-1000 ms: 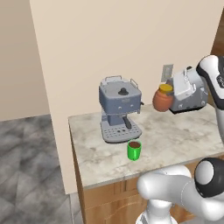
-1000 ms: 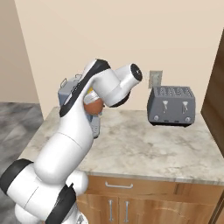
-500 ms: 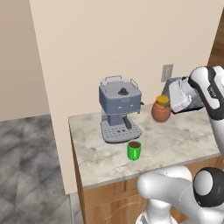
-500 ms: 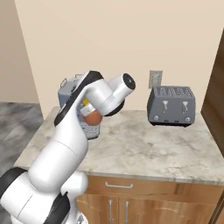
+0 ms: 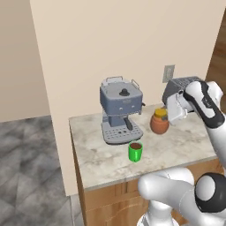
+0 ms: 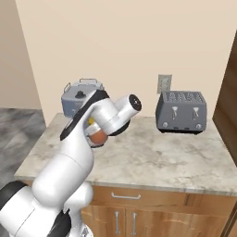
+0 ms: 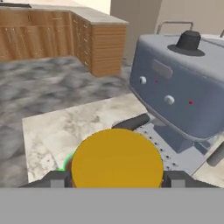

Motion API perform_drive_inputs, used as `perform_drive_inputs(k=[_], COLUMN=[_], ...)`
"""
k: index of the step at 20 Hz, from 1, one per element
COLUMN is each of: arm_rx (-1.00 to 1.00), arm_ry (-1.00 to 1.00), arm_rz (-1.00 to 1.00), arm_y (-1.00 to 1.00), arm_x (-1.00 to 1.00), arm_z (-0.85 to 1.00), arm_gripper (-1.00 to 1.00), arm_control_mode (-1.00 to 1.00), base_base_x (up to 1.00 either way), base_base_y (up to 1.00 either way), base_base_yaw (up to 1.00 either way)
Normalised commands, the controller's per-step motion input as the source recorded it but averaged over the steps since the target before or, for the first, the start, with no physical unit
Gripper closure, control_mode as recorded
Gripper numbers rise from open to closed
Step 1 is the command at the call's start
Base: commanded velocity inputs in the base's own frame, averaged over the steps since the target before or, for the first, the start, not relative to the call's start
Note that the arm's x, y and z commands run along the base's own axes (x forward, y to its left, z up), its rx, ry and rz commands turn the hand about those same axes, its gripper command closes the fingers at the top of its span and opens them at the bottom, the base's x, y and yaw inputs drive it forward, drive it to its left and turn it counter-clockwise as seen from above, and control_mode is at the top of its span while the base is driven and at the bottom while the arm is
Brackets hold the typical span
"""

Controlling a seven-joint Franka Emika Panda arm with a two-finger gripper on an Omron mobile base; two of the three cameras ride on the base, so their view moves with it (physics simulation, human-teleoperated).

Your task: Pick the syrup bottle and honey bottle from the cabinet and place them next to the mug.

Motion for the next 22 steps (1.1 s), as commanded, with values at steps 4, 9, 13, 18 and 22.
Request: perform_drive_inputs(k=[4,9,13,18,22], arm_rx=[0.06,0.06,0.00,0.00,0.00], arm_ry=[0.03,0.04,0.05,0.03,0.04], arm_rz=[0.00,0.00,0.00,0.00,0.00], arm_y=[0.00,-0.02,-0.03,0.00,0.00], arm_x=[0.11,0.16,0.16,0.13,-0.01], arm_z=[-0.62,-0.51,-0.14,-0.02,-0.06], arm_gripper=[1.00,1.00,1.00,1.00,1.00], arm_control_mode=[-1.00,-1.00,-1.00,-1.00,-1.00], base_base_x=[0.00,0.00,0.00,0.00,0.00], base_base_y=[0.00,0.00,0.00,0.00,0.00], base_base_yaw=[0.00,0.00,0.00,0.00,0.00])
